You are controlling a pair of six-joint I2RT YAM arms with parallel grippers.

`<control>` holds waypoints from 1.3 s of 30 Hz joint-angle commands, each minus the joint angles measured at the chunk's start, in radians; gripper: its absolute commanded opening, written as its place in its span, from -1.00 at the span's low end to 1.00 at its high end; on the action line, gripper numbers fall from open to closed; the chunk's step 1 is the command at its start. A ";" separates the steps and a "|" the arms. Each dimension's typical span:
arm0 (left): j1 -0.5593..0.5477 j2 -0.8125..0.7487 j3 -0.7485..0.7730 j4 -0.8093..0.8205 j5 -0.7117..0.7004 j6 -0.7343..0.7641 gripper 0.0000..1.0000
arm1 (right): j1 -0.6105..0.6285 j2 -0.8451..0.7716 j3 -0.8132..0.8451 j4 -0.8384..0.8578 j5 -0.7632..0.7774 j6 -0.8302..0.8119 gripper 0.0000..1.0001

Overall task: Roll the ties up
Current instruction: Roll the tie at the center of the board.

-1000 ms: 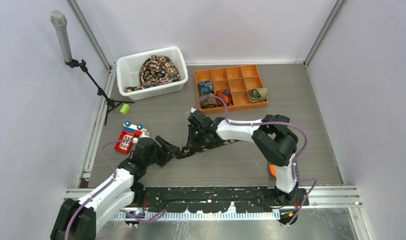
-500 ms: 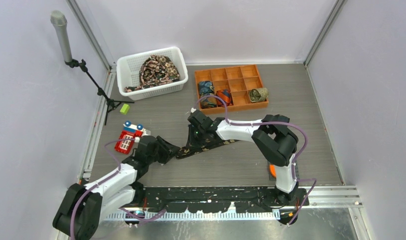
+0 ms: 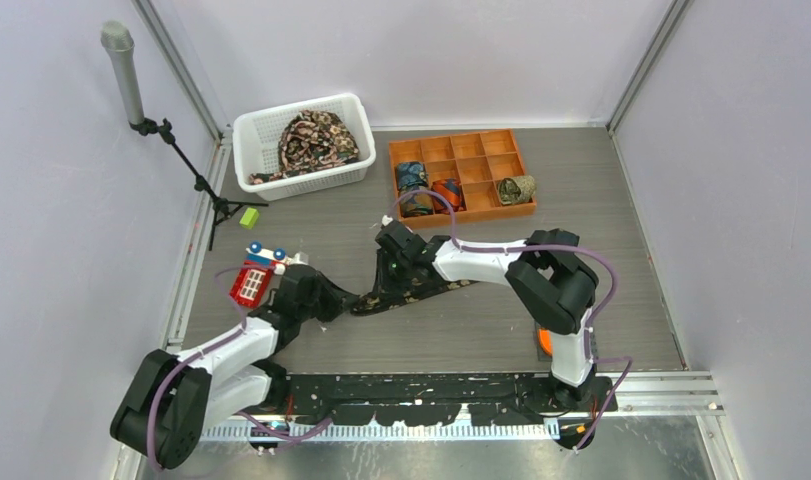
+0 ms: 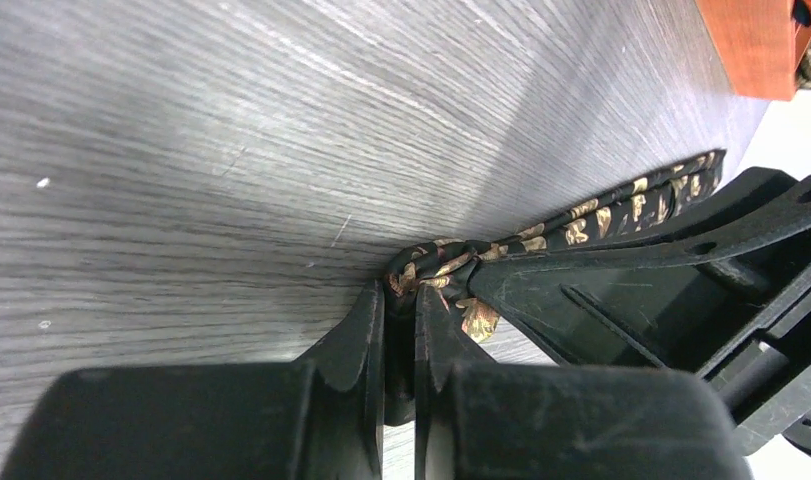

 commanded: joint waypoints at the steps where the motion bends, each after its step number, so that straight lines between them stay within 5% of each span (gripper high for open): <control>1: 0.002 -0.044 0.075 -0.093 -0.021 0.143 -1.00 | 0.012 -0.064 0.018 -0.092 0.034 -0.039 -0.43; 4: 0.002 -0.092 0.111 -0.198 -0.047 0.205 -1.00 | 0.012 -0.094 0.048 -0.131 0.057 -0.055 -0.19; 9: 0.002 -0.144 0.172 -0.337 -0.078 0.294 -1.00 | 0.016 -0.143 0.084 -0.169 0.074 -0.074 -0.15; 24: 0.002 -0.105 0.285 -0.455 -0.076 0.440 -1.00 | 0.058 -0.063 0.146 -0.135 0.058 -0.067 -0.63; 39: 0.002 -0.126 0.335 -0.529 -0.074 0.504 -1.00 | 0.090 0.058 0.216 -0.111 0.023 -0.056 -0.78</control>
